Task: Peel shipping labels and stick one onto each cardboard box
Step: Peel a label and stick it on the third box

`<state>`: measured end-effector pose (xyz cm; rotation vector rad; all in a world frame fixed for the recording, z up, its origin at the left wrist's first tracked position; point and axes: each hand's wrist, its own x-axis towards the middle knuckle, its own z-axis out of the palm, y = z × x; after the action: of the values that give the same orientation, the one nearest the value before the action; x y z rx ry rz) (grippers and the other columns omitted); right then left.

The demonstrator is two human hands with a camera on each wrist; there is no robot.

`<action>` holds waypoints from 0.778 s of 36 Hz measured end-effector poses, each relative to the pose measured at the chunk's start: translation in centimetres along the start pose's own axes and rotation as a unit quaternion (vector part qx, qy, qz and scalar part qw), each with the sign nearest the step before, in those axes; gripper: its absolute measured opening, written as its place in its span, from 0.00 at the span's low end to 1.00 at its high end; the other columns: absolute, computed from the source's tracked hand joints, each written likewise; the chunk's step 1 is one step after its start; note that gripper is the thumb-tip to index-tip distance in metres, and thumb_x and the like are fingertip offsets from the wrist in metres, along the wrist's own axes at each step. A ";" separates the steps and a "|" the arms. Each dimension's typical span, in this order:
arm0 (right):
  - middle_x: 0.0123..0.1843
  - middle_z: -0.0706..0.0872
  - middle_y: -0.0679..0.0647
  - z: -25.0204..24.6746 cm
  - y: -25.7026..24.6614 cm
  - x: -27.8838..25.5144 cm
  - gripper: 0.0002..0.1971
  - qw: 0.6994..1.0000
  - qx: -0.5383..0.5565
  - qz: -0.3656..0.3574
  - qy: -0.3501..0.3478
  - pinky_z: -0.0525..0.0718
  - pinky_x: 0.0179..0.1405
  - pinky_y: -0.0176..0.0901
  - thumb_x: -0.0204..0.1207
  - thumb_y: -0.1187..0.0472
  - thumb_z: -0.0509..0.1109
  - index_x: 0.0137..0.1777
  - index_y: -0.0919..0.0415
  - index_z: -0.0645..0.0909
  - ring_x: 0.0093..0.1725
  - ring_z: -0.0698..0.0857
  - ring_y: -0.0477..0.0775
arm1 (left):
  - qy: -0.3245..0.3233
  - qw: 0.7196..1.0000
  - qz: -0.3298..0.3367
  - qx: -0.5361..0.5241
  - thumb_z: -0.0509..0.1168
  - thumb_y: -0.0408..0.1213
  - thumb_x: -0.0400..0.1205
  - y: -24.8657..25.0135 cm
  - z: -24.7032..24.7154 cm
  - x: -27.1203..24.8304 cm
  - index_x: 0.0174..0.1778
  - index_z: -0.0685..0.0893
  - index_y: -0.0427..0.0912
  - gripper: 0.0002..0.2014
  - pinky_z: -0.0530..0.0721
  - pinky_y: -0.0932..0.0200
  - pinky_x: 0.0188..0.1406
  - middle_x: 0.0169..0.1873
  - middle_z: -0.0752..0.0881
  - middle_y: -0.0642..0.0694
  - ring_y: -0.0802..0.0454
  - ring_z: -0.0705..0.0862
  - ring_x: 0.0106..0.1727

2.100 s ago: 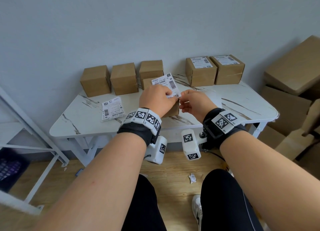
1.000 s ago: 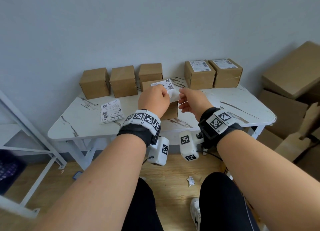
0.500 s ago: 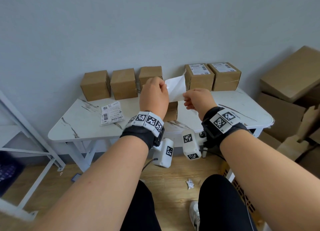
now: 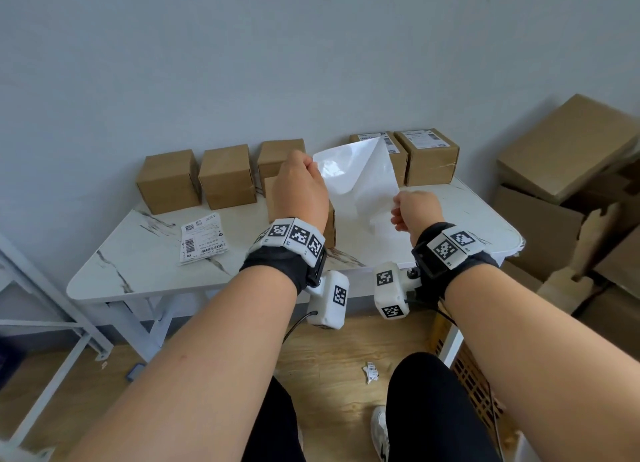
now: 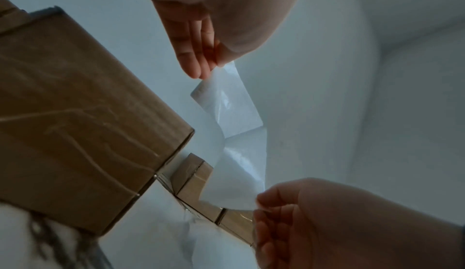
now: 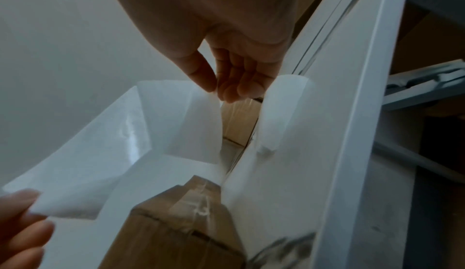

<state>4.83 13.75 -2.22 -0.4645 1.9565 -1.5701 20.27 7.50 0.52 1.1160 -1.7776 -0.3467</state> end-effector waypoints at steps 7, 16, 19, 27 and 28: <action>0.31 0.78 0.59 -1.7 1.3 1.4 0.07 0.998 0.011 0.051 0.038 0.80 0.26 0.42 0.81 0.69 0.57 0.50 0.70 0.76 0.26 0.80 0.54 | 0.005 1.000 -0.008 0.010 0.53 0.39 0.87 0.0 0.7 0.3 0.54 0.77 0.40 0.09 0.84 0.50 0.43 0.49 0.84 0.46 0.45 0.83 0.45; 0.31 0.78 0.61 -2.2 2.0 2.6 0.13 0.995 0.008 0.090 0.041 0.87 0.44 0.50 0.84 0.71 0.57 0.37 0.69 0.72 0.27 0.82 0.57 | 0.002 1.000 -0.013 -0.002 0.53 0.38 0.88 0.2 1.0 0.5 0.54 0.77 0.38 0.09 0.83 0.50 0.44 0.51 0.81 0.46 0.46 0.82 0.45; 0.30 0.78 0.62 -1.9 2.3 2.8 0.10 0.995 -0.015 0.088 0.034 0.87 0.41 0.51 0.83 0.71 0.58 0.40 0.72 0.74 0.26 0.82 0.57 | -0.006 1.000 -0.009 0.007 0.53 0.38 0.88 0.1 1.2 0.2 0.55 0.77 0.38 0.10 0.81 0.52 0.42 0.51 0.83 0.43 0.45 0.83 0.46; 0.42 0.79 0.60 -1.7 1.8 2.2 0.16 0.996 -0.047 -0.013 0.080 0.80 0.40 0.47 0.74 0.64 0.67 0.61 0.68 0.80 0.39 0.78 0.59 | -0.008 1.000 0.004 0.012 0.53 0.39 0.88 0.4 0.4 0.5 0.55 0.77 0.39 0.10 0.85 0.47 0.46 0.52 0.83 0.45 0.45 0.84 0.46; 0.39 0.77 0.60 -1.6 1.5 1.9 0.12 0.995 -0.047 -0.037 0.079 0.77 0.38 0.47 0.74 0.66 0.67 0.57 0.67 0.82 0.38 0.76 0.58 | -0.005 1.000 0.009 0.010 0.53 0.39 0.87 0.4 0.2 0.6 0.55 0.77 0.39 0.10 0.85 0.47 0.45 0.51 0.83 0.45 0.45 0.84 0.46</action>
<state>2.43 14.22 -3.83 -0.4684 2.1625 -1.6093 19.80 7.24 1.02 1.1131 -1.8026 -0.3236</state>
